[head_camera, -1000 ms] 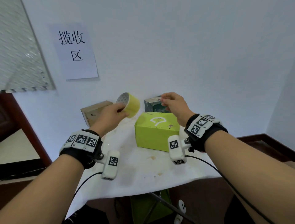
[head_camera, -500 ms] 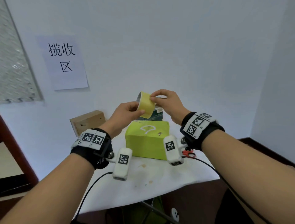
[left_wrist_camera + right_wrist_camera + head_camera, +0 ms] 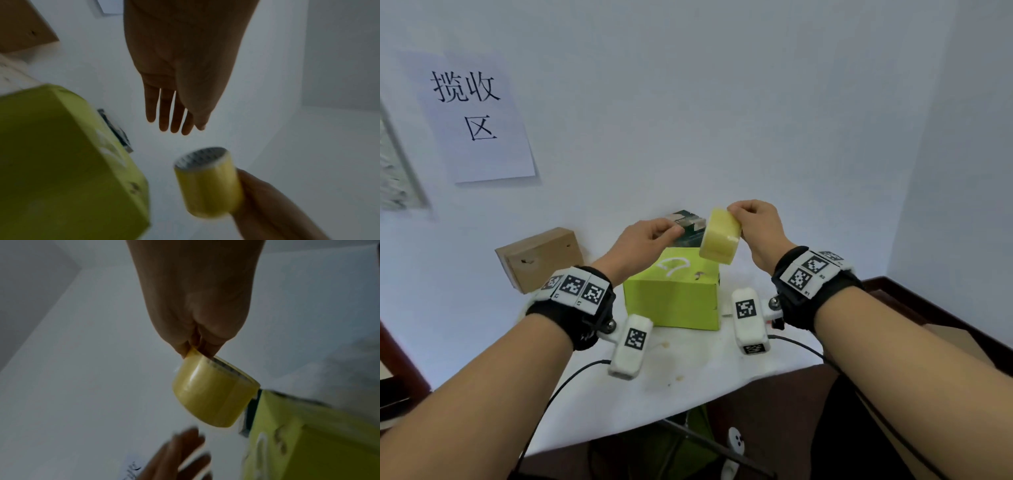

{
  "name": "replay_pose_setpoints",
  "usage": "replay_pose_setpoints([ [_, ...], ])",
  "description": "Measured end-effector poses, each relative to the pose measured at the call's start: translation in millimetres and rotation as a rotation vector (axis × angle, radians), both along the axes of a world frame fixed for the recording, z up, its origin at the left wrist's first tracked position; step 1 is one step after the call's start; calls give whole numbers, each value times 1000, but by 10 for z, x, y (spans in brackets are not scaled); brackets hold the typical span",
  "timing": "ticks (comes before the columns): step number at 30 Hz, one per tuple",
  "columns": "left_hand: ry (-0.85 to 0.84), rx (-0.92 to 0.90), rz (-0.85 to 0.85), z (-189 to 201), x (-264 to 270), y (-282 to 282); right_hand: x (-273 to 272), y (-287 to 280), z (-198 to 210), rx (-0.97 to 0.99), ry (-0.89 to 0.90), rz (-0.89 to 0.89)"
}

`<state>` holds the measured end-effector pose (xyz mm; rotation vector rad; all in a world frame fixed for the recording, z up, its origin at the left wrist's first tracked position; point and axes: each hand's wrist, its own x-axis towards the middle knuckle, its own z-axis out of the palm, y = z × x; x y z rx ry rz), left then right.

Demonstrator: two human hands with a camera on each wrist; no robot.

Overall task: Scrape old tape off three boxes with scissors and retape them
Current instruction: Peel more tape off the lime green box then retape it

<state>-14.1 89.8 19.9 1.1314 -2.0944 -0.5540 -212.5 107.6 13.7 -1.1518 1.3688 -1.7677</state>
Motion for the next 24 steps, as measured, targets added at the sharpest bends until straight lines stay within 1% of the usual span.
replay_pose_setpoints([
  [1,-103,-52,73,-56,62,-70,-61,25,-52,16,13,-15],
  [2,-213,-75,110,-134,129,-153,-119,42,-110,41,35,-36],
  [5,-598,-63,70,-441,274,-369,-236,95,-312,154,126,-102],
  [6,-704,-48,58,-533,297,-399,-256,102,-390,194,142,-114],
  [7,-768,-25,58,-598,309,-407,-272,98,-470,233,155,-122],
  [9,-774,7,48,-674,323,-397,-271,98,-599,291,166,-138],
  [11,-764,-35,48,-699,324,-376,-245,85,-693,330,180,-142],
  [14,-804,-109,96,-671,274,-315,-164,31,-769,356,216,-157],
  [18,-950,-162,159,-620,214,-238,-87,-63,-831,375,251,-146],
  [22,-989,-54,183,-475,192,-144,-62,-126,-859,388,247,-170],
  [24,-1019,-61,205,-409,156,-143,-47,-141,-864,397,238,-181],
])
